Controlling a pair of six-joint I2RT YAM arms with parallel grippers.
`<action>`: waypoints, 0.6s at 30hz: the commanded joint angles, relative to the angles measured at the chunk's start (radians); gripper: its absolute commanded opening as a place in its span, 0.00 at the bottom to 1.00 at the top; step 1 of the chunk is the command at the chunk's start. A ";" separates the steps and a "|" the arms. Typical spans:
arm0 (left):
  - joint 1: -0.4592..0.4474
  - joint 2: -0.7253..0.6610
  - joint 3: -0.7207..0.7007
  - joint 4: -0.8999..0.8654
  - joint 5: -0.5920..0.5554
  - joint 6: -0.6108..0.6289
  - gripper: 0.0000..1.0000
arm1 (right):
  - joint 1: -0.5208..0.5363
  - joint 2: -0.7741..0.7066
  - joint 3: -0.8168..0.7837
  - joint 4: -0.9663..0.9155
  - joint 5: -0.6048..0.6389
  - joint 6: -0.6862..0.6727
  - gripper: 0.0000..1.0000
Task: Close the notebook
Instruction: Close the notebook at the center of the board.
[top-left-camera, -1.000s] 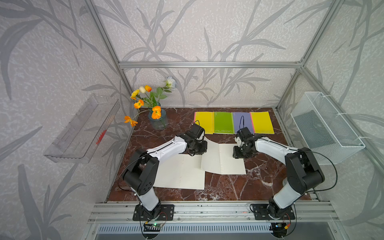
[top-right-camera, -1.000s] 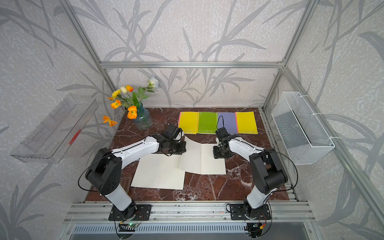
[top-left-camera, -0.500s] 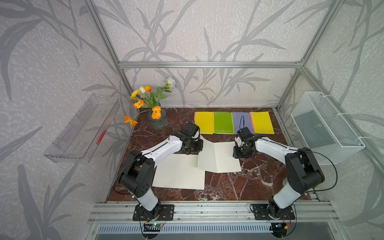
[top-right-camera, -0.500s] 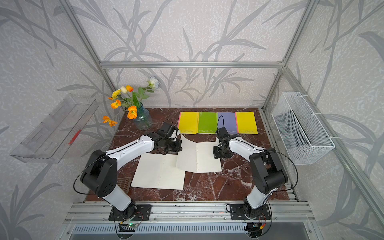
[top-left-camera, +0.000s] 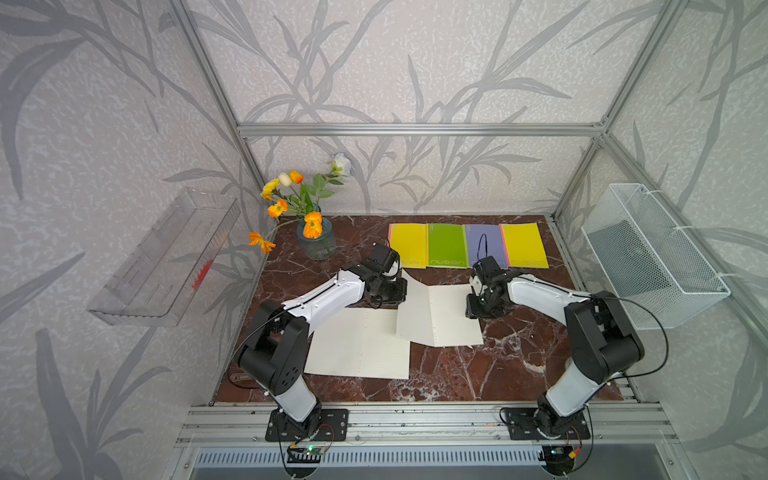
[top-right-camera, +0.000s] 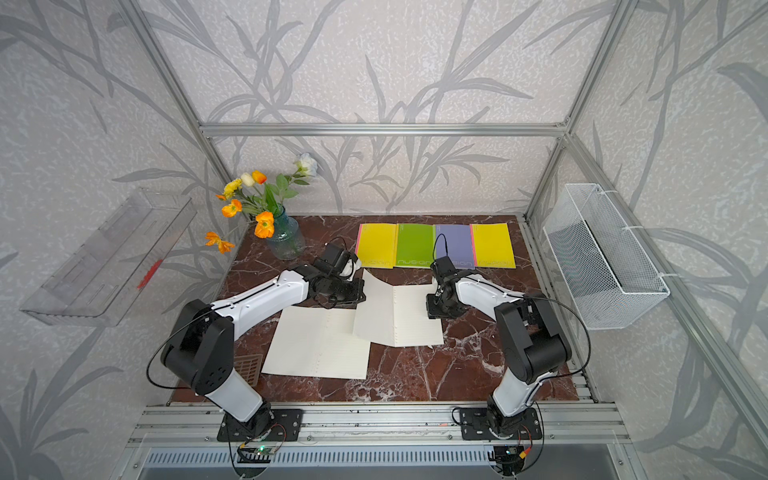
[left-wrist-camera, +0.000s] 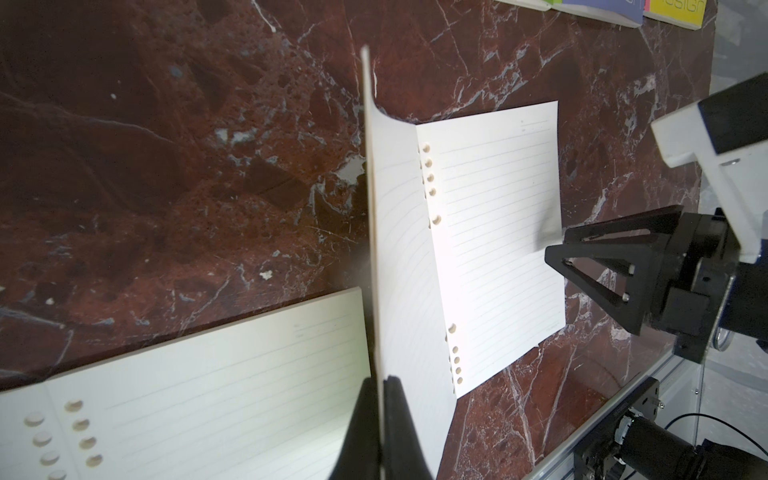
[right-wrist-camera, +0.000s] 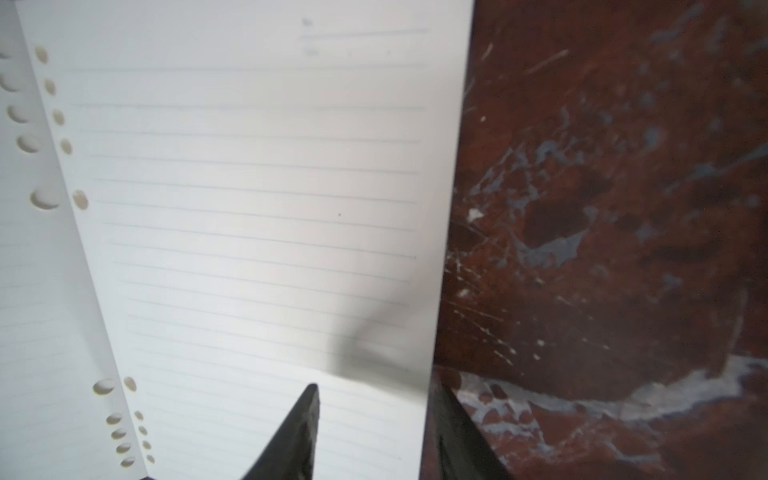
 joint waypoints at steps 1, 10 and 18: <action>0.000 0.002 0.030 -0.009 0.010 0.018 0.03 | -0.003 0.006 -0.013 0.005 -0.006 0.005 0.45; -0.002 -0.003 0.040 0.012 0.043 0.002 0.07 | -0.001 0.035 -0.026 0.024 -0.040 0.011 0.45; -0.024 -0.039 0.068 0.013 0.034 -0.022 0.13 | -0.002 0.026 -0.032 0.031 -0.059 0.013 0.45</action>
